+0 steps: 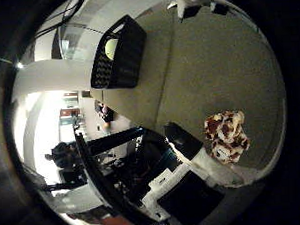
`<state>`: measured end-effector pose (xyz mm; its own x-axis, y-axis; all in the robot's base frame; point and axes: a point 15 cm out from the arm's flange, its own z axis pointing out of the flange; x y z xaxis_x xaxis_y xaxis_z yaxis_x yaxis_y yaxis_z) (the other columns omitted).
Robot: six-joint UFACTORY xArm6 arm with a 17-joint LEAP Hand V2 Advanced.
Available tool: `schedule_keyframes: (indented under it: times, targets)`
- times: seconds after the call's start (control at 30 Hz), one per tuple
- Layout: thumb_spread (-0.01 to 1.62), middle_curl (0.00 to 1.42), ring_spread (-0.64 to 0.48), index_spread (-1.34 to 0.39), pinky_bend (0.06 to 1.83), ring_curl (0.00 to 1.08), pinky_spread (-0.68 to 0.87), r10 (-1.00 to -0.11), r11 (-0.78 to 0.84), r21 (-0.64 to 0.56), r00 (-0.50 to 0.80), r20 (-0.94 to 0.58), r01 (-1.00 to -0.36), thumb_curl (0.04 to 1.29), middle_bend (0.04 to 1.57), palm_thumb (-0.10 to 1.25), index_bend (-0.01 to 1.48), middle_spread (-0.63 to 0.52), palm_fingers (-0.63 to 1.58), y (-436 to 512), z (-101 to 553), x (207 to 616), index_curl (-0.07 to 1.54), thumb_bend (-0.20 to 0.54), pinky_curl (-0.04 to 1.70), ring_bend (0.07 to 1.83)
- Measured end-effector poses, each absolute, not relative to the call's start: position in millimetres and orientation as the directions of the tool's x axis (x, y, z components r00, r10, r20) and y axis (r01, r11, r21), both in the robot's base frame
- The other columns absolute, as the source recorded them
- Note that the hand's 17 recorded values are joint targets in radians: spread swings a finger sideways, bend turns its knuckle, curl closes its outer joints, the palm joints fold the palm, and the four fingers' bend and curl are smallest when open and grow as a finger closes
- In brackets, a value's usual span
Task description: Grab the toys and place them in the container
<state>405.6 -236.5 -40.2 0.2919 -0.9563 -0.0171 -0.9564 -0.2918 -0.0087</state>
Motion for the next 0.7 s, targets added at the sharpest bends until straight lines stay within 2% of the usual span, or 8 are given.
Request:
schedule_keyframes:
  times: [0.4, 0.7]
  targets:
    - [1.08, 0.31, 0.21, -0.35, 0.78, 0.20, 0.55, -0.973, -0.230, 0.002, 0.230, -0.015, -0.973, 0.37, 0.24, 0.63, 0.19, 0.04, 0.24, -266, -89, 380, 0.37, -0.023, 0.05, 0.35]
    - [1.07, 0.32, 0.22, -0.35, 0.76, 0.20, 0.55, -0.974, -0.227, 0.014, 0.227, -0.007, -0.974, 0.36, 0.20, 0.62, 0.18, 0.05, 0.26, -286, -93, 368, 0.35, -0.023, 0.00, 0.32]
